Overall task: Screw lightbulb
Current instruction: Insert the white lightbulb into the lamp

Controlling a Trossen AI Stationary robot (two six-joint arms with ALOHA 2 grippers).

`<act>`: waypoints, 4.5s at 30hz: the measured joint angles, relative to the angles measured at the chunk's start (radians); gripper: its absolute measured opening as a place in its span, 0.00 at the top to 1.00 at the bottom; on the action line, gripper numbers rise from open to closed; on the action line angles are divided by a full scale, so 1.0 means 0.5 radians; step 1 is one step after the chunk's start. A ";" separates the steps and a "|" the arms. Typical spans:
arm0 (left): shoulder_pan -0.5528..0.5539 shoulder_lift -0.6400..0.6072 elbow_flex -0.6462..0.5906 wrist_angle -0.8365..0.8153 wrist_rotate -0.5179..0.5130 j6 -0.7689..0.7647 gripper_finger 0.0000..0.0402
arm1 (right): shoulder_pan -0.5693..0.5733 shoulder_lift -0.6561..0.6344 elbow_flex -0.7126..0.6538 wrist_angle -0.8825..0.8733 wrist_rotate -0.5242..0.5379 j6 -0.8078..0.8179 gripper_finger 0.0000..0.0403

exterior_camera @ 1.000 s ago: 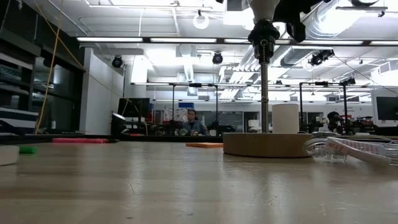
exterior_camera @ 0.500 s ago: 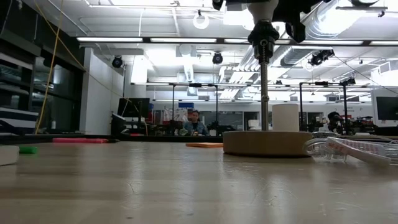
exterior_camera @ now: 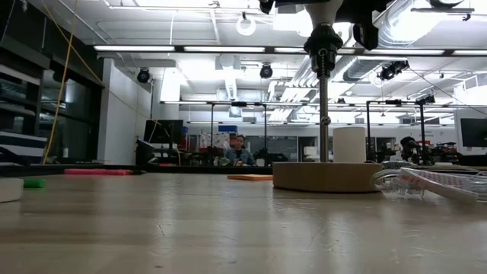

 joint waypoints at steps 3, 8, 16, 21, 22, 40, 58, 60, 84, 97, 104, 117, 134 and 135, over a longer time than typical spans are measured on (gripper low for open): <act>0.001 -0.002 0.000 -0.039 0.000 -0.003 1.00 | 0.028 -0.001 0.000 -0.019 0.026 0.051 1.00; 0.003 -0.004 0.001 -0.085 -0.013 -0.003 1.00 | 0.071 -0.002 0.000 -0.032 0.061 0.099 1.00; 0.023 -0.002 0.000 -0.132 -0.038 -0.004 1.00 | 0.124 -0.010 0.000 -0.043 0.083 0.213 1.00; 0.031 -0.002 0.000 -0.157 -0.040 -0.004 1.00 | 0.185 -0.011 0.000 -0.046 0.143 0.267 1.00; 0.031 -0.002 0.000 -0.158 -0.040 -0.003 1.00 | 0.199 -0.011 0.000 -0.046 0.160 0.268 1.00; 0.031 -0.042 -0.004 -0.212 -0.028 0.052 1.00 | 0.342 -0.013 0.000 -0.090 0.280 0.445 1.00; 0.100 -0.058 0.002 -0.251 -0.193 0.046 1.00 | 0.497 -0.055 0.000 -0.177 0.181 0.584 1.00; 0.116 -0.061 0.002 -0.251 -0.164 0.014 1.00 | 0.530 -0.053 0.000 -0.181 0.194 0.587 1.00; -0.121 -0.348 -0.226 -0.313 0.192 -0.289 1.00 | 0.239 -0.070 0.000 -0.388 0.407 0.460 1.00; -0.090 -0.134 -0.228 0.144 0.140 -0.265 1.00 | -0.051 -0.040 0.000 -0.163 0.088 0.258 1.00; -0.091 -0.134 -0.227 0.182 0.147 -0.216 1.00 | -0.039 0.035 0.001 -0.012 0.008 0.299 1.00; -0.015 -0.136 -0.227 0.233 0.166 -0.172 1.00 | 0.143 0.031 0.001 0.007 0.142 0.419 1.00; 0.176 -0.195 -0.224 0.052 -0.031 0.078 1.00 | 0.371 -0.079 0.003 -0.177 0.148 0.671 1.00; 0.208 -0.197 -0.226 0.000 -0.090 0.091 1.00 | 0.392 -0.092 0.004 -0.205 0.139 0.689 1.00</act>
